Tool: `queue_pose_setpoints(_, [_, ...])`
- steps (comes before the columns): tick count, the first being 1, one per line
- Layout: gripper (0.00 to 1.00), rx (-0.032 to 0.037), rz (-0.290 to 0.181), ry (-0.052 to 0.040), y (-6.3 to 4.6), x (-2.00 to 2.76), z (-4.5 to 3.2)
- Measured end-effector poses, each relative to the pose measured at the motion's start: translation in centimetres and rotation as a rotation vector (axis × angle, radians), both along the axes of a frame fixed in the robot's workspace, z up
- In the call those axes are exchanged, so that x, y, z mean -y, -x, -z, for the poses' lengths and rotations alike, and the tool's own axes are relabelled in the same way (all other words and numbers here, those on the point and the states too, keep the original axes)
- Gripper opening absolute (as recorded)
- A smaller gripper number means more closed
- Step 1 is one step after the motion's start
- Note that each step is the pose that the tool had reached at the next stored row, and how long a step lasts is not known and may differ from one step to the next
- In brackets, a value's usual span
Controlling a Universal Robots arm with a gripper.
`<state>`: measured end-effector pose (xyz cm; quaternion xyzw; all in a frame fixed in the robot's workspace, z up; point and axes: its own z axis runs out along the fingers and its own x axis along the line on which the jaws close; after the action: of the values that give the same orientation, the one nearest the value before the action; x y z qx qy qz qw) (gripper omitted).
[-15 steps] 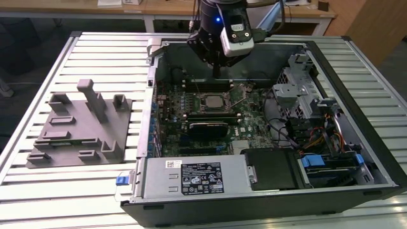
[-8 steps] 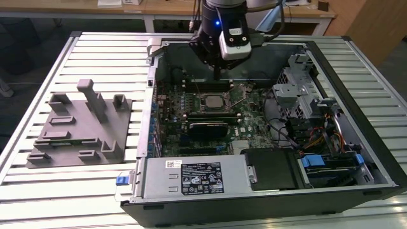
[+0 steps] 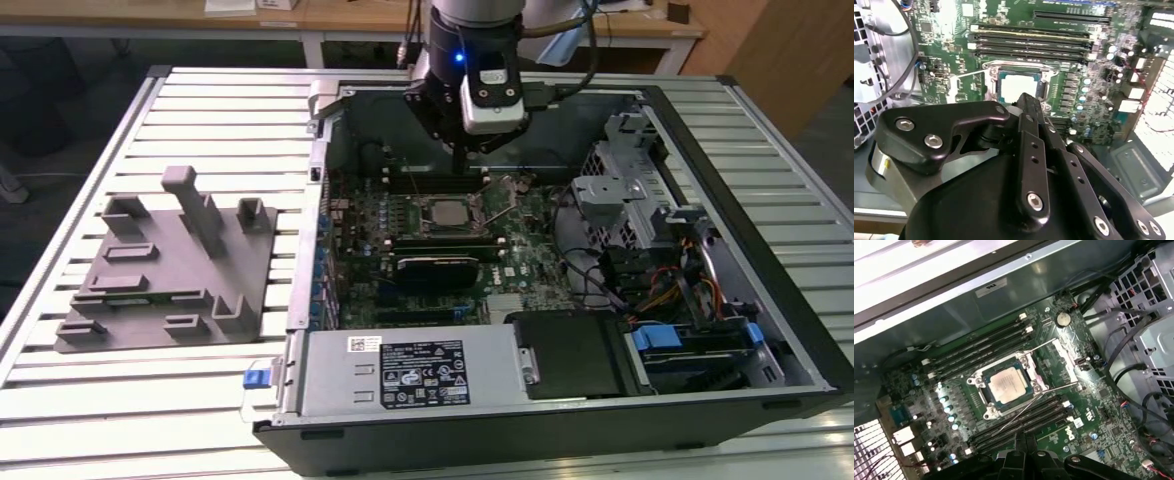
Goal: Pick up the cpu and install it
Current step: 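Close the cpu cover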
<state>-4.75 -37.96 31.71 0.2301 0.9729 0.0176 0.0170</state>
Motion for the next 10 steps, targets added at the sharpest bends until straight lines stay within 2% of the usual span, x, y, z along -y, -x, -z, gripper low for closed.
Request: queue_pose_setpoints(10, [0.11, 0.0001, 0.001, -0.0001, -1.5, -0.11, 0.68])
